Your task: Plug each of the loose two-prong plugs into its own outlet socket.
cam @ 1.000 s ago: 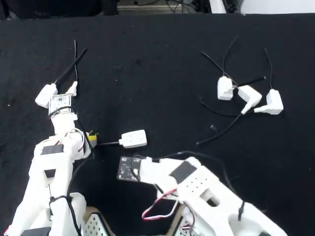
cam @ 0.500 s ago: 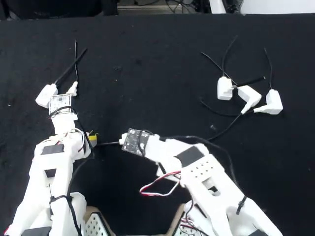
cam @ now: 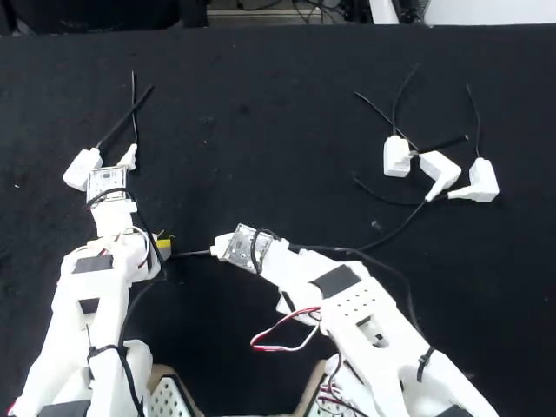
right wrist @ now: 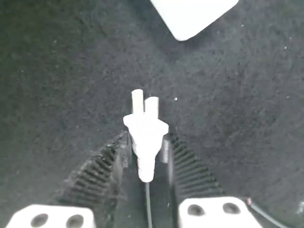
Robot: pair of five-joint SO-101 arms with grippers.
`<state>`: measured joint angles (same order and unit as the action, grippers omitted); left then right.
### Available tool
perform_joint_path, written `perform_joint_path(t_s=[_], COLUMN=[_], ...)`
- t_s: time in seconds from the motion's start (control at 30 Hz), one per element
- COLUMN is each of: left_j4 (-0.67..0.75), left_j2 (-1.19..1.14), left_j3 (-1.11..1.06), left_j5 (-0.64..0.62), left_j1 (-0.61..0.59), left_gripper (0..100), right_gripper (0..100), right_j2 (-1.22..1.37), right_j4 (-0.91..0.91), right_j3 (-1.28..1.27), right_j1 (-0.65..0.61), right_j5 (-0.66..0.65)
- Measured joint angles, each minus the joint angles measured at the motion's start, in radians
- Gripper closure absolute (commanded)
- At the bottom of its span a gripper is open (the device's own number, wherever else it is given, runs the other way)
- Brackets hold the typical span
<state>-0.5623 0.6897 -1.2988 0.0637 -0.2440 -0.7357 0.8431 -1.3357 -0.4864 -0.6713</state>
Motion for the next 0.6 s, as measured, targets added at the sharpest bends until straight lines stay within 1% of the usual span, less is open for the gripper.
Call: perform_joint_path(t_s=[0.2, 0.6], left_j4=[0.0, 0.0], left_j2=[0.0, 0.0], left_j3=[0.0, 0.0], left_j5=[0.0, 0.0], left_j1=[0.0, 0.0], left_gripper=[73, 73], right_gripper=[98.7, 98.2], right_j2=[0.0, 0.0], right_j4=[0.0, 0.014], right_j3=[0.0, 0.0], right_j1=[0.0, -0.012], right_j5=[-0.021, -0.021])
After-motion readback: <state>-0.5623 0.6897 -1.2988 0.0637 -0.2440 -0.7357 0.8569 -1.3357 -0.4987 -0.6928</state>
